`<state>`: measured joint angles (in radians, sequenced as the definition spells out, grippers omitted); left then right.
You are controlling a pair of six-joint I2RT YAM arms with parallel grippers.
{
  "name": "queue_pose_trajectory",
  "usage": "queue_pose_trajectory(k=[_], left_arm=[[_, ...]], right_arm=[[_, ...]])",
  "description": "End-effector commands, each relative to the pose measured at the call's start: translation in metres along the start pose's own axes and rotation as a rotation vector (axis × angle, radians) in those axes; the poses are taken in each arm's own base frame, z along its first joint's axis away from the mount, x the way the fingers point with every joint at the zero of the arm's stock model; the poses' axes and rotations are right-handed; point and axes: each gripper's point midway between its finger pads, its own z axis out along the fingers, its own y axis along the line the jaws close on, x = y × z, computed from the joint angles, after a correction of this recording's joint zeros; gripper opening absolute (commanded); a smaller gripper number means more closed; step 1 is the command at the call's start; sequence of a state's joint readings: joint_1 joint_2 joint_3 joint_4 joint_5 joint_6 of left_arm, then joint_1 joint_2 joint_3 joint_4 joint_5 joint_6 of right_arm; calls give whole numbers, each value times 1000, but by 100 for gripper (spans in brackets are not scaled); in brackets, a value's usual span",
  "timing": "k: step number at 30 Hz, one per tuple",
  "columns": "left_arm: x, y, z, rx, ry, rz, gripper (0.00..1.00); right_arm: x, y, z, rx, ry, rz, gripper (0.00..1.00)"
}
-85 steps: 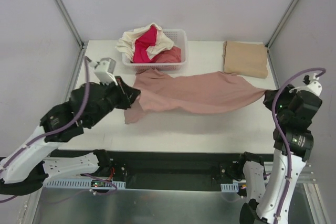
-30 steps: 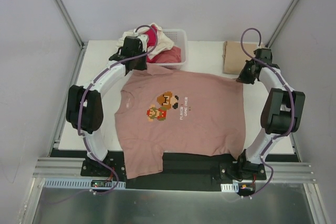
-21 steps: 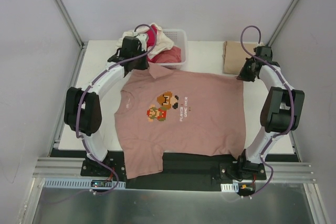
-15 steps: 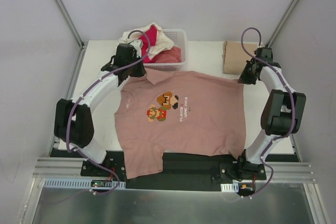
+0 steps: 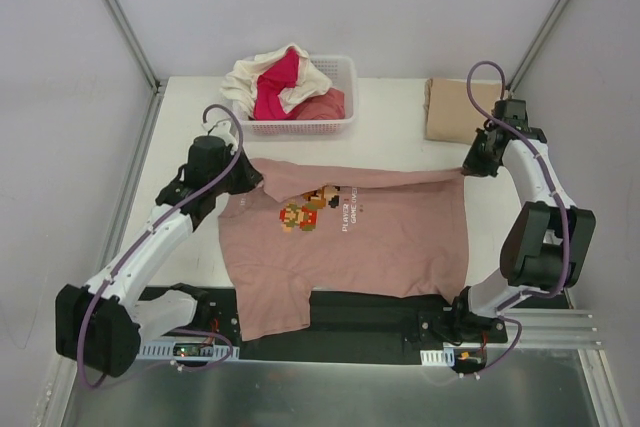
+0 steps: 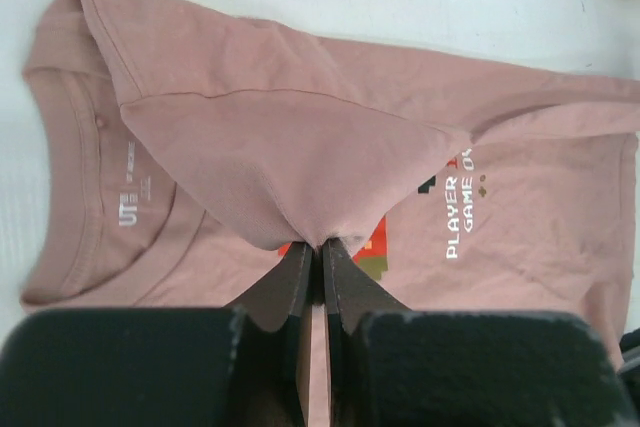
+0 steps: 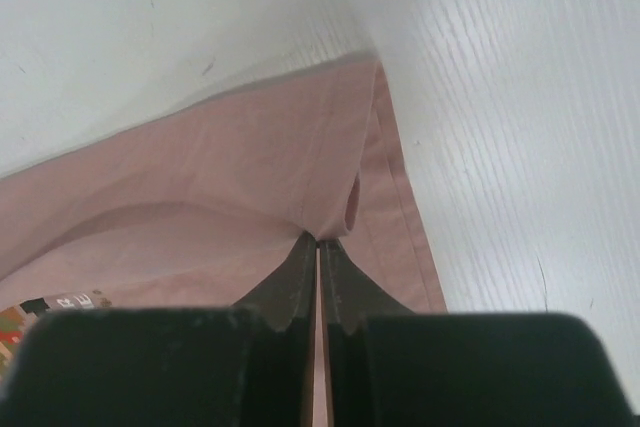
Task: Fold and stack the t-shirts
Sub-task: Fold the tshirt
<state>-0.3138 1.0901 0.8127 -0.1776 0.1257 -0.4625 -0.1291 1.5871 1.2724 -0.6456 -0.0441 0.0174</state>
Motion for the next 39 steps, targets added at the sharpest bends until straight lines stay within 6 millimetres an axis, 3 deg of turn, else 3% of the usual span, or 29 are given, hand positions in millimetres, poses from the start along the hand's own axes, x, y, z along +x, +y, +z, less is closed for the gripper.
queue_pose_trajectory(k=[1, 12, 18, 22, 25, 28, 29, 30, 32, 36, 39], left_arm=[[12, 2, -14, 8, -21, -78, 0], [61, 11, -22, 8, 88, -169, 0], [96, 33, -28, -88, 176, -244, 0], [117, 38, -29, -104, 244, -278, 7], [135, 51, -31, -179, 298, -308, 11], [140, 58, -35, -226, 313, -315, 35], [137, 57, -36, -224, 304, -315, 77], [127, 52, -38, -204, 279, -310, 97], [114, 45, -41, -179, 248, -293, 99], [78, 31, -45, -147, 155, -252, 99], [63, 27, -39, -158, 145, -241, 99]], right_arm=[[21, -12, -19, 44, 27, -10, 3], [47, -30, -21, 113, 73, -13, 6], [63, -46, -15, 195, 135, -12, 8], [70, -49, -9, 217, 166, -21, 9], [74, -51, -6, 235, 189, -26, 16], [79, -59, -7, 288, 202, -25, 40], [81, -61, -9, 312, 204, -21, 70], [82, -63, -10, 326, 193, -8, 80], [77, -56, -16, 303, 143, -24, 97], [69, -26, -33, 191, 53, -100, 97], [71, 4, -44, 57, 22, -125, 97]])
